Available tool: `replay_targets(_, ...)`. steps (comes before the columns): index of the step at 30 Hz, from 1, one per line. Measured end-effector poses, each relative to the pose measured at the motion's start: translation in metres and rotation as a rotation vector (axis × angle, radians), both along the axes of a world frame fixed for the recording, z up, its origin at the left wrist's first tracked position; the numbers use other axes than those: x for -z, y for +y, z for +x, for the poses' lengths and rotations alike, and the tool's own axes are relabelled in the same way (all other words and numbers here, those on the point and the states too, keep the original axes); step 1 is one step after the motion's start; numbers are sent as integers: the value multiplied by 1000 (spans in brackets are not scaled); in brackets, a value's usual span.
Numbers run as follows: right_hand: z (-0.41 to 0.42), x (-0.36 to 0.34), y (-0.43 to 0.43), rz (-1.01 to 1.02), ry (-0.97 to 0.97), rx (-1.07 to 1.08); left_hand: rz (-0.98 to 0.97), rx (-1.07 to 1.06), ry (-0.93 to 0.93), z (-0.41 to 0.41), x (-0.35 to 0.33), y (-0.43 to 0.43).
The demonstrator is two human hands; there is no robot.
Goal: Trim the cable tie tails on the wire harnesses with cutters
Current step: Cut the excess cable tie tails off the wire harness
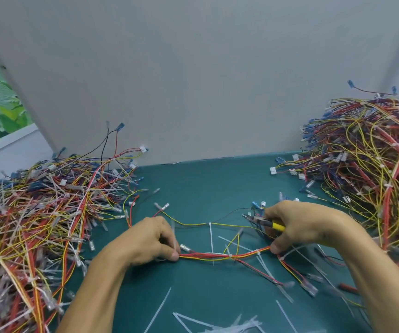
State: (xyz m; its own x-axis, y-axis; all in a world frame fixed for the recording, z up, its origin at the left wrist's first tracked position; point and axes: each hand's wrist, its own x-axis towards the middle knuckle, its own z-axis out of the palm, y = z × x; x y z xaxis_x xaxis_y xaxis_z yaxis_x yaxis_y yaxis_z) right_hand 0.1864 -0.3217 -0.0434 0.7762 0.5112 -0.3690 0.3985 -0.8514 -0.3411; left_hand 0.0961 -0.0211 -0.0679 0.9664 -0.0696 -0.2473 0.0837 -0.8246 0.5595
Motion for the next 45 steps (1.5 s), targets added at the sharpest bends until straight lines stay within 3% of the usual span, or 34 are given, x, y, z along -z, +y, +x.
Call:
replay_targets(4, -3, -12, -10, 272, -12, 33, 188, 11, 31, -2, -4, 0)
replay_targets(9, -1, -26, -29, 534, -140, 162, 160, -13, 67, -7, -16, 1)
replay_targets(12, -1, -26, -40, 622, -104, 225, 220, -64, -75, -11, -31, 1)
replay_targets(17, 0, -17, -43, 518, -165, 265, 96, -44, -453, -14, -49, -35)
replay_targets(23, -5, -7, -46, 208, -228, 278, 7, 176, -462, 0, -47, -100)
replay_targets(31, -15, 15, -42, 136, -115, 237, 109, 405, -488, 40, 1, -159)
replay_targets(45, -16, 22, -28, 88, -170, 226, 22, 312, -552, 45, 41, -164)
